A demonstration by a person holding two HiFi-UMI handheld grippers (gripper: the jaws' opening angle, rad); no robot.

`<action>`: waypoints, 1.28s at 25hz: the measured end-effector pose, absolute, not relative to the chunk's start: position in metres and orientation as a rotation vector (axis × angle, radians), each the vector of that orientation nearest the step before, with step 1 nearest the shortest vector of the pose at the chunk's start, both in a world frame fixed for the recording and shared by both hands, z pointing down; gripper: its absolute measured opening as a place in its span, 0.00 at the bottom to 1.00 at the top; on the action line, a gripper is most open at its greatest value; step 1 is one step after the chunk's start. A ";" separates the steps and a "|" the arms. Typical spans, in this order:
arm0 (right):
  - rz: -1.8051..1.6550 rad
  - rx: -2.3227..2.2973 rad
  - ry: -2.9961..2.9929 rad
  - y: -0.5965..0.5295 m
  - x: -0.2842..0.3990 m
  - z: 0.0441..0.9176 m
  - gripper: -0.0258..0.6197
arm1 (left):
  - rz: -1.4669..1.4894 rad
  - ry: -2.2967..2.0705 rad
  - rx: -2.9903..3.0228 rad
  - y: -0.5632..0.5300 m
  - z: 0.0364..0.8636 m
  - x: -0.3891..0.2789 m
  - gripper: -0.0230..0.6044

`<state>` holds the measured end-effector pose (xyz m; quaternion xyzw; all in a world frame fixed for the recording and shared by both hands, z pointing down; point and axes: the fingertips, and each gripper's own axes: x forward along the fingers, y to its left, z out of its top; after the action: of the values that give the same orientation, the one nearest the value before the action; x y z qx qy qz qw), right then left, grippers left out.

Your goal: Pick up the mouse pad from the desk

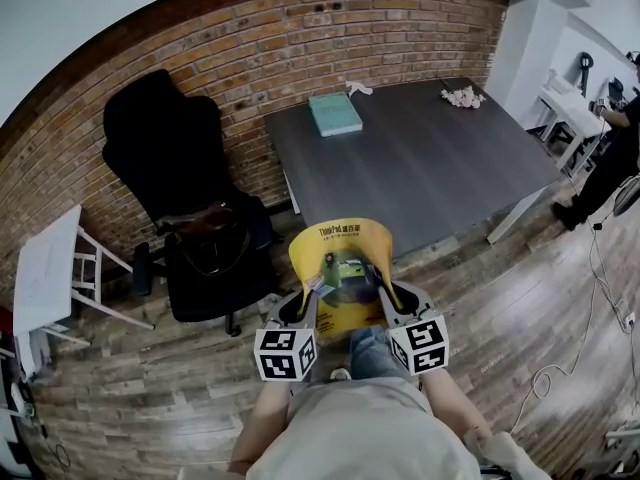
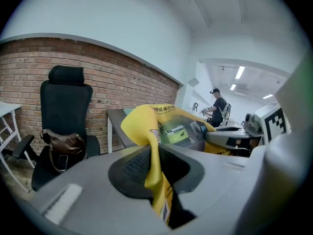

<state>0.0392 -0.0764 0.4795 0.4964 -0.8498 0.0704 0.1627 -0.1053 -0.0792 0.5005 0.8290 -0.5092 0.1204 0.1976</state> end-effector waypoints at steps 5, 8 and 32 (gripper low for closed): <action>0.195 1.420 -2.441 -0.069 0.038 0.473 0.09 | 0.308 -1.413 2.311 -0.073 0.497 -0.109 0.13; 0.192 1.425 -2.442 -0.067 0.040 0.472 0.09 | 0.310 -1.410 2.321 -0.072 0.496 -0.106 0.12; 0.216 1.410 -2.441 -0.082 0.041 0.477 0.09 | 0.334 -1.398 2.351 -0.084 0.498 -0.103 0.12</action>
<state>0.0413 -0.0819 0.4769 0.4927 -0.8527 0.0756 0.1564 -0.1026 -0.0838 0.4977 0.8373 -0.4980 0.1190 0.1919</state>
